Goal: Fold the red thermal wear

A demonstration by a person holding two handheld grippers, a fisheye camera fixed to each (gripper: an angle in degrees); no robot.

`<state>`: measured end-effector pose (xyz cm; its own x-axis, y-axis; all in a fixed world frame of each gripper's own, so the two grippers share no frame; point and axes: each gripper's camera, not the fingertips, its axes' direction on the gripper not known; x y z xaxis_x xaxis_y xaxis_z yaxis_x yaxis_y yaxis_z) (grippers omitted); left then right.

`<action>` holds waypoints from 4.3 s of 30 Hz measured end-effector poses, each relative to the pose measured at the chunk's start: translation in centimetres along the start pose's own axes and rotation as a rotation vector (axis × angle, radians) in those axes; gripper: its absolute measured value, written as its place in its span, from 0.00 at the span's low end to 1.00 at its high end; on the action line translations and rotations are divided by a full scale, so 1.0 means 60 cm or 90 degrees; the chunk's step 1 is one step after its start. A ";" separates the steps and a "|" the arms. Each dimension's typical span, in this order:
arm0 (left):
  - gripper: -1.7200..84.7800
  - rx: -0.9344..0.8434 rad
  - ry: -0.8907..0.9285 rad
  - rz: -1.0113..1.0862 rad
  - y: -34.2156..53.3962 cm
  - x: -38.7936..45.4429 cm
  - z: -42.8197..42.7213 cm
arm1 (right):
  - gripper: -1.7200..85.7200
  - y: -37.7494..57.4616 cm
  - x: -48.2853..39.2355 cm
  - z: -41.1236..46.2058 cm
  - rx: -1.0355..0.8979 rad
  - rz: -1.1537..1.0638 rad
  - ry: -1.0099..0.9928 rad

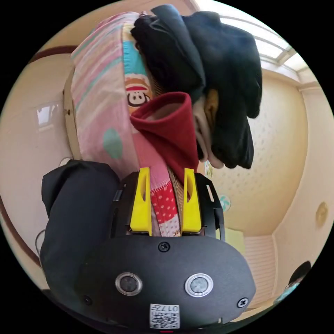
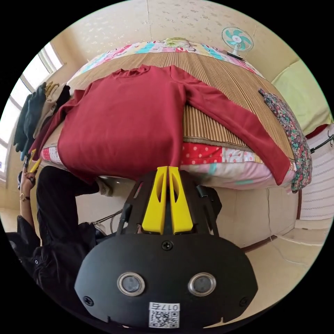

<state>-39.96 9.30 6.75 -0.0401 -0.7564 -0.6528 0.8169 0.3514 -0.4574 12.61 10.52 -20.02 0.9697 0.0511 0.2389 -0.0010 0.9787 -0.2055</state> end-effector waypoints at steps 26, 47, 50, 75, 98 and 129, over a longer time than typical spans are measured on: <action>0.06 0.205 0.103 0.596 0.285 0.250 -0.205 | 0.03 0.009 0.064 0.100 0.222 0.016 -0.201; 0.10 -0.333 0.035 0.746 0.657 0.269 0.378 | 0.03 0.102 0.199 0.118 0.249 0.023 -0.438; 0.10 -0.250 -0.123 0.751 0.599 0.240 0.357 | 0.03 0.108 0.201 0.117 0.248 0.025 -0.431; 0.09 -0.276 -0.152 0.455 0.358 0.162 0.281 | 0.03 0.129 0.238 0.123 0.238 0.028 -0.458; 0.01 -0.182 -0.303 0.724 0.455 0.334 0.328 | 0.03 0.108 0.298 0.131 0.242 0.024 -0.455; 0.01 -0.216 -0.295 0.816 0.558 0.209 0.325 | 0.13 0.379 0.930 0.015 0.450 0.696 -0.422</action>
<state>-1.88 0.80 -4.99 0.8622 0.0992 -0.4968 -0.0383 0.9906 0.1313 66.46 35.84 -10.49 0.1189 0.7065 0.6977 -0.9546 0.2747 -0.1156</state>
